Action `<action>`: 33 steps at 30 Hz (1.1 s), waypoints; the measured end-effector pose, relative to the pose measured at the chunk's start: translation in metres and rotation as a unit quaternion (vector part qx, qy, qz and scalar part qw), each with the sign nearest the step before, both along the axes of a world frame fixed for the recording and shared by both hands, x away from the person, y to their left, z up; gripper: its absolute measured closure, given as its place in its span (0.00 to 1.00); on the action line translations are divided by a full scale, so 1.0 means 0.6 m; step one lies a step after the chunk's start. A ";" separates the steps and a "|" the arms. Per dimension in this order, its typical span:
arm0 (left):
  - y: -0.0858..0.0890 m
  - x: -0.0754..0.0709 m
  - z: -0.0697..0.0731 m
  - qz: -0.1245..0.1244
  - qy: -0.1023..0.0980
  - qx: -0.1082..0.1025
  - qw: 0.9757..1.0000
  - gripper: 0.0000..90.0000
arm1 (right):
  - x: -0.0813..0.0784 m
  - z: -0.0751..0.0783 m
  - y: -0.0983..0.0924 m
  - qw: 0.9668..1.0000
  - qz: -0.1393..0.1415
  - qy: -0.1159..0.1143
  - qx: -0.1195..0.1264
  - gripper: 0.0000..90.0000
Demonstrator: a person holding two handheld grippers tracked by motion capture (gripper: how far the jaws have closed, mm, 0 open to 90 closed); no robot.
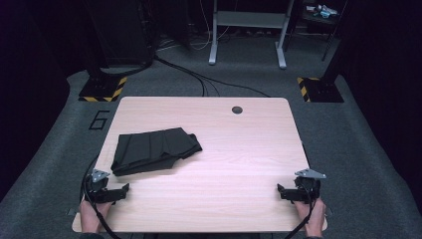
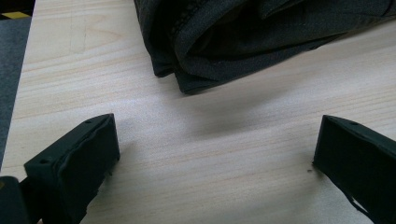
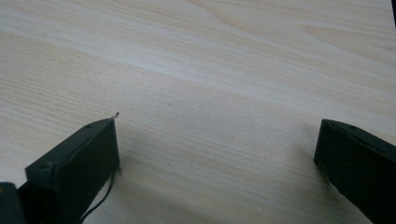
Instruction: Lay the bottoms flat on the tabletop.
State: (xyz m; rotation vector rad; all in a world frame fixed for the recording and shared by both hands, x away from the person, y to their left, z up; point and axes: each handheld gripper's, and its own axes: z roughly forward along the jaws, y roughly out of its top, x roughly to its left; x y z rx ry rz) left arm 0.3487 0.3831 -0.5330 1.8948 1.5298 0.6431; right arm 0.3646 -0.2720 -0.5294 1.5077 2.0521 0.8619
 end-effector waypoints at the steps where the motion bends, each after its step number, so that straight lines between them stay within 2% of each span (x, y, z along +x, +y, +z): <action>1: 0.000 0.000 0.000 0.000 0.000 0.000 1.000 0.00 | 0.000 0.000 0.000 1.000 0.000 0.000 0.000 0.00; 15: -0.001 -0.001 -0.001 -0.002 -0.005 0.000 1.000 0.00 | 0.000 0.000 0.000 1.000 0.000 0.000 0.000 0.00; 20: 0.001 0.001 0.001 -0.013 0.000 -0.001 1.000 0.00 | 0.000 0.000 0.000 1.000 0.000 0.000 0.000 0.00; 25: 0.006 0.001 0.005 -0.007 -0.008 -0.018 1.000 0.00 | 0.000 0.000 0.000 1.000 -0.001 0.000 0.000 0.00; 28: 0.011 0.002 0.015 -0.006 -0.022 -0.032 0.999 0.00 | 0.000 0.000 0.000 1.000 -0.001 0.000 0.000 0.00; 30: 0.012 0.008 0.026 -0.010 -0.022 -0.040 0.999 0.00 | 0.000 0.000 0.000 1.000 -0.002 0.000 0.000 0.00; 33: 0.010 0.012 0.033 -0.013 -0.027 -0.036 0.999 0.00 | 0.000 0.000 0.000 1.000 -0.003 0.001 0.001 0.00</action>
